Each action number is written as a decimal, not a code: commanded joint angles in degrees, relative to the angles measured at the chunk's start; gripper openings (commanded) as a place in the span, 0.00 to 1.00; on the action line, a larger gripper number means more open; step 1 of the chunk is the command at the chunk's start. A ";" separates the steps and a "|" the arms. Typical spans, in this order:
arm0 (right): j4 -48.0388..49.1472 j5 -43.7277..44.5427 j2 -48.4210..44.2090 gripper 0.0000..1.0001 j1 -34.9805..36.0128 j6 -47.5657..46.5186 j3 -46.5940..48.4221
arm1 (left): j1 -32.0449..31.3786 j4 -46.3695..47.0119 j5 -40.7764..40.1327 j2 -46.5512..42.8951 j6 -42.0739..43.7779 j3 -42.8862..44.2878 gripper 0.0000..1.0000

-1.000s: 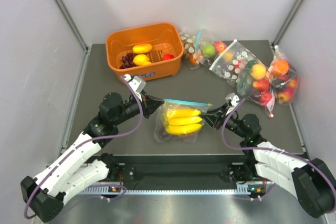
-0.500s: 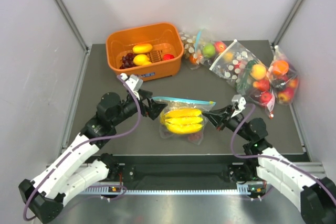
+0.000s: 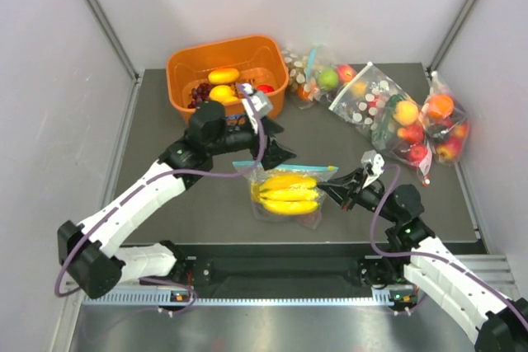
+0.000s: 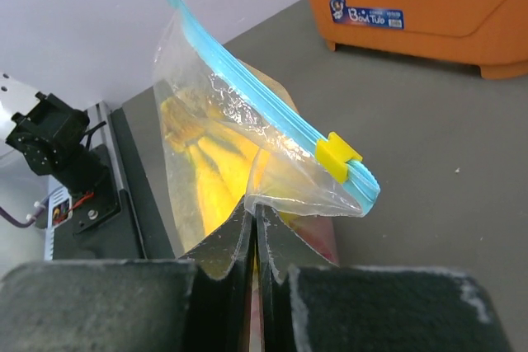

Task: Open the zip-top bag and remove the fake food

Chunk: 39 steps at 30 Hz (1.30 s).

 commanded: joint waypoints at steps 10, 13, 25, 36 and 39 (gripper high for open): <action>-3.49 -4.09 0.79 0.00 1.04 -0.73 5.85 | -14.92 -11.20 -2.42 15.42 16.75 15.60 0.78; -4.63 -4.27 -0.26 0.00 1.30 -0.82 5.76 | -16.68 -12.35 -5.84 18.76 18.08 17.19 0.73; -7.80 -5.32 -2.99 0.00 1.30 -1.43 6.11 | -17.65 -12.17 -7.54 23.43 20.19 19.21 0.61; -7.71 -5.15 -2.46 0.00 1.39 -1.52 5.85 | -18.18 -12.53 -4.20 25.19 19.66 19.30 0.51; -7.54 -5.15 -2.29 0.00 1.39 -1.52 5.94 | -18.27 -12.88 -2.62 25.63 19.66 19.39 0.48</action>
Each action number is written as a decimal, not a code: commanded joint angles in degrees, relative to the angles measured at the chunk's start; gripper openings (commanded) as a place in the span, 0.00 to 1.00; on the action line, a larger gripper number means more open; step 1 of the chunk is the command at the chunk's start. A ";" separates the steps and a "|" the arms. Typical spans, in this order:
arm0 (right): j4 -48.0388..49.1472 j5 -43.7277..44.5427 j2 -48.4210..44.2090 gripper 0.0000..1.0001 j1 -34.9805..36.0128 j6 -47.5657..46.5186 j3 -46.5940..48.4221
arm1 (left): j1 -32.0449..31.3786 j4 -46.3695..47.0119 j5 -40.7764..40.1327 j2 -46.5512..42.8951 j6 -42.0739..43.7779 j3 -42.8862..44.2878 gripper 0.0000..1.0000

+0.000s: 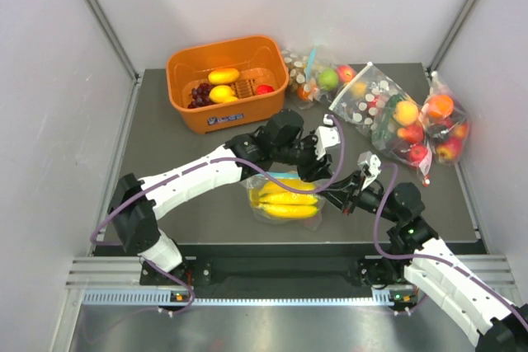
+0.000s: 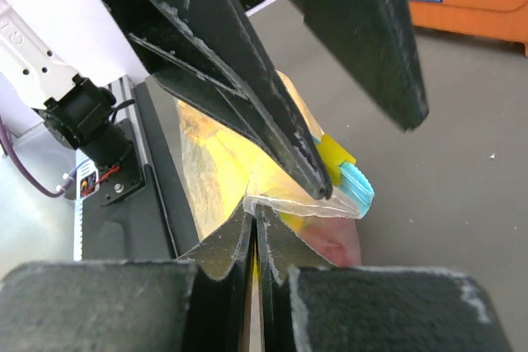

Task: Open the zip-top bag and remove the fake food

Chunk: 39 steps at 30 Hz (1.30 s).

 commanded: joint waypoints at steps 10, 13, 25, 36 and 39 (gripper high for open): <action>1.53 -0.42 -0.32 0.00 0.66 -0.78 2.92 | -0.37 -0.67 6.54 0.32 0.73 1.57 0.15; 1.01 0.89 -0.93 0.00 0.66 -0.69 2.75 | -0.28 -1.10 6.90 -0.12 1.08 1.39 0.00; -11.38 10.91 -6.82 0.00 0.58 -3.59 3.97 | 1.83 -2.86 4.78 -6.18 1.44 -2.56 0.00; -14.28 9.42 -8.05 0.67 0.58 -7.19 7.05 | 2.62 -3.30 9.09 -8.47 0.47 -4.32 0.00; -13.06 7.32 -9.11 0.70 0.58 -8.16 8.10 | 2.71 -3.21 10.67 -9.17 0.21 -4.67 0.00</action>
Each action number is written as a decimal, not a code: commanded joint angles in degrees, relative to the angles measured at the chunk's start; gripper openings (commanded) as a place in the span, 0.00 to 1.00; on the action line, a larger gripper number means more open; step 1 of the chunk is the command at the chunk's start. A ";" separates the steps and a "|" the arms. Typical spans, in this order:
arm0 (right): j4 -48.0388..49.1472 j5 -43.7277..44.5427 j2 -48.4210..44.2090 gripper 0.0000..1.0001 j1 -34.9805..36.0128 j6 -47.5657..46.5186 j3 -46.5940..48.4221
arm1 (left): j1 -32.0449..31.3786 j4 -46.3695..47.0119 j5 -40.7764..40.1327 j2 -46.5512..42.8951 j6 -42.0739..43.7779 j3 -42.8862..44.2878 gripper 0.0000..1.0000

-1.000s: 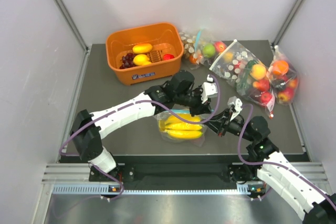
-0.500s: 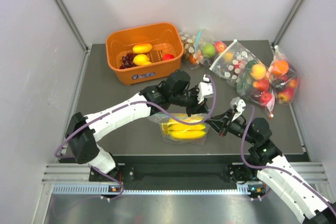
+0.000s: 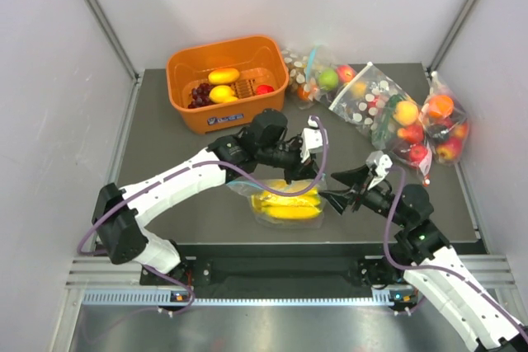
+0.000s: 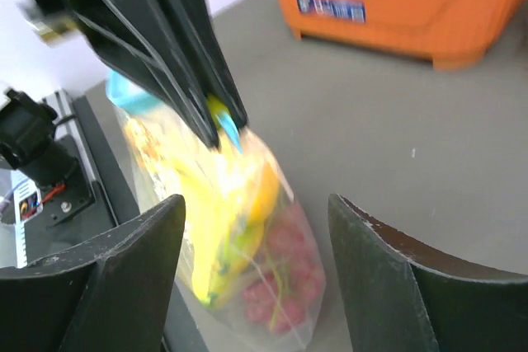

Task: Open the zip-top bag and remove the fake food

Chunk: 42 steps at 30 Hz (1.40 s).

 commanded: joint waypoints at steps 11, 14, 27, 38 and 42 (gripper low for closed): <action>10.27 -10.67 6.84 0.60 0.53 -4.92 5.91 | 1.03 -2.63 9.66 -5.08 -0.16 0.58 0.00; 12.39 -12.08 7.81 0.57 0.45 -5.01 6.00 | 1.03 -3.42 10.98 -4.99 -0.08 0.93 0.00; 21.35 -17.44 14.49 0.46 0.45 -2.29 6.53 | 1.03 -3.43 11.95 -4.64 -0.16 1.02 0.00; 26.11 -16.40 14.41 0.00 0.45 0.09 4.15 | 1.03 -0.27 7.73 -4.99 -1.39 -1.43 0.00; 23.75 -14.73 12.13 0.00 0.45 -1.14 3.10 | 1.20 2.81 3.78 -7.18 -2.01 -3.90 0.00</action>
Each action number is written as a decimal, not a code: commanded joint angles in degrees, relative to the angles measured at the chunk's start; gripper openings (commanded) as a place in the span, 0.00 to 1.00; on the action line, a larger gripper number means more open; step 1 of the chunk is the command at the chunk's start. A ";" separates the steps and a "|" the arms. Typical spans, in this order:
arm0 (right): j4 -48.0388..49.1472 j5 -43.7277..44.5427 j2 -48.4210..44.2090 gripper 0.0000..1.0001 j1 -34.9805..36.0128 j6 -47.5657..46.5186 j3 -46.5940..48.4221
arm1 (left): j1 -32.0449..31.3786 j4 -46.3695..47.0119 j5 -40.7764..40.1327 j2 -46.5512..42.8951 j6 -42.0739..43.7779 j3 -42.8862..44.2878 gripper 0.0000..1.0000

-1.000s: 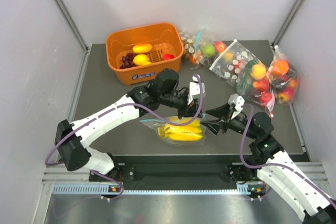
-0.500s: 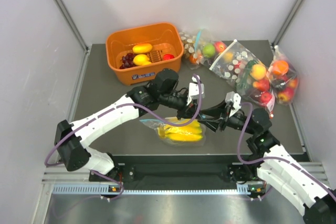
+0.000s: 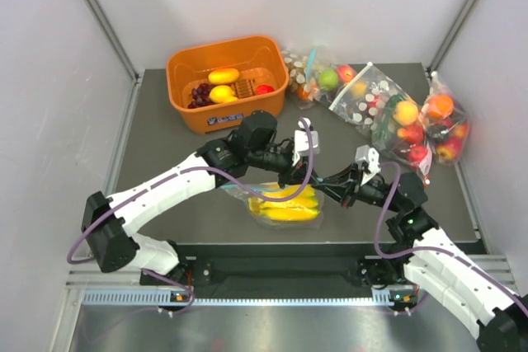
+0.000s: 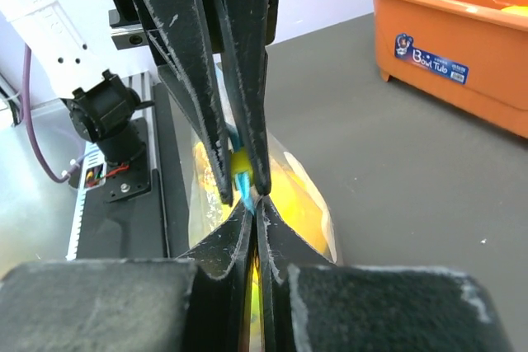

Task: Open the zip-top bag and remove the fake food

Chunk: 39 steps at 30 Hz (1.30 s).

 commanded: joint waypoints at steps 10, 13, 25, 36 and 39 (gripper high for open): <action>0.84 6.22 -6.63 0.00 0.12 -2.24 -0.21 | 1.10 3.34 -5.05 -4.61 -1.14 -4.02 0.00; 0.66 6.92 -7.16 0.00 0.03 -2.50 -0.29 | 1.36 3.60 -5.57 -4.62 -1.49 -4.81 0.00; -2.33 10.00 -10.41 0.00 -0.59 -3.64 -0.82 | 3.03 5.53 -5.75 -6.55 -2.89 -7.71 0.00; -3.91 4.82 -9.19 0.23 -0.94 -4.00 0.41 | 4.44 12.04 4.00 -5.76 -8.61 -9.74 0.00; -5.93 -0.01 -7.08 0.55 -0.94 -4.52 2.60 | 4.44 12.57 6.37 -5.06 -9.05 -8.95 0.00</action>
